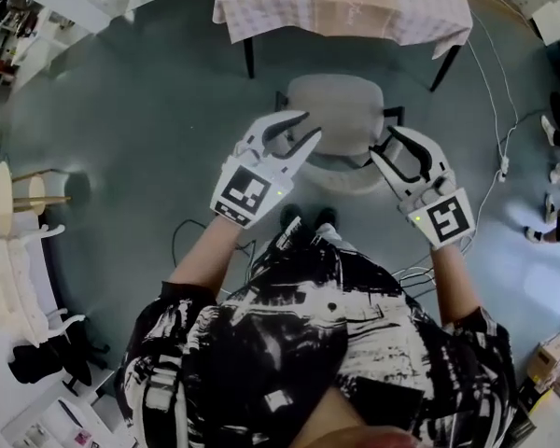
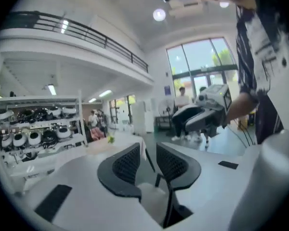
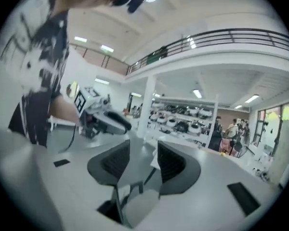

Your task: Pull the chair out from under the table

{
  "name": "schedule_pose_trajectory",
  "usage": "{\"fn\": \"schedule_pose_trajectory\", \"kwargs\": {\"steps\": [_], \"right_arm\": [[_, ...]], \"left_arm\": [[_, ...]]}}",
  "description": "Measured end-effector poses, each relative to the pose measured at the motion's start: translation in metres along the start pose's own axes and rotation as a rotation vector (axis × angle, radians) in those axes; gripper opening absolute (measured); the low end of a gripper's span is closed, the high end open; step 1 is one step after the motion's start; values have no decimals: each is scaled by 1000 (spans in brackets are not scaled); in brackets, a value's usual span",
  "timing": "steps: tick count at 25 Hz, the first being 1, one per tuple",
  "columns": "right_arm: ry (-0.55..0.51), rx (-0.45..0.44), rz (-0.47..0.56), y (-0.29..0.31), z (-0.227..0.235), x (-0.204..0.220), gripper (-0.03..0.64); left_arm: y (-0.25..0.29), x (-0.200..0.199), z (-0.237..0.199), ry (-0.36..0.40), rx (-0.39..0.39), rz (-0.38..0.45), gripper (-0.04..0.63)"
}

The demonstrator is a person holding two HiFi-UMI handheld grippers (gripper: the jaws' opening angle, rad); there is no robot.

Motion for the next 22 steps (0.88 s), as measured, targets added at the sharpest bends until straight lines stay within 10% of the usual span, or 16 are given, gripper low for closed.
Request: {"fn": "schedule_pose_trajectory", "kwargs": {"steps": [8, 22], "right_arm": [[29, 63, 326, -33, 35, -153, 178], [90, 154, 307, -27, 33, -144, 10]], "left_arm": [[-30, -166, -29, -56, -49, 360, 46], [-21, -177, -43, -94, -34, 299, 2]]}}
Point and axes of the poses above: the fingertips, and each gripper's own axes: y forward along the fingers, z to its right, x out of its underside, the point moved 3 cm from there along -y, backward along the fingers, and after that the axes turned 10 degrees about -x, right-handed, at the moved point
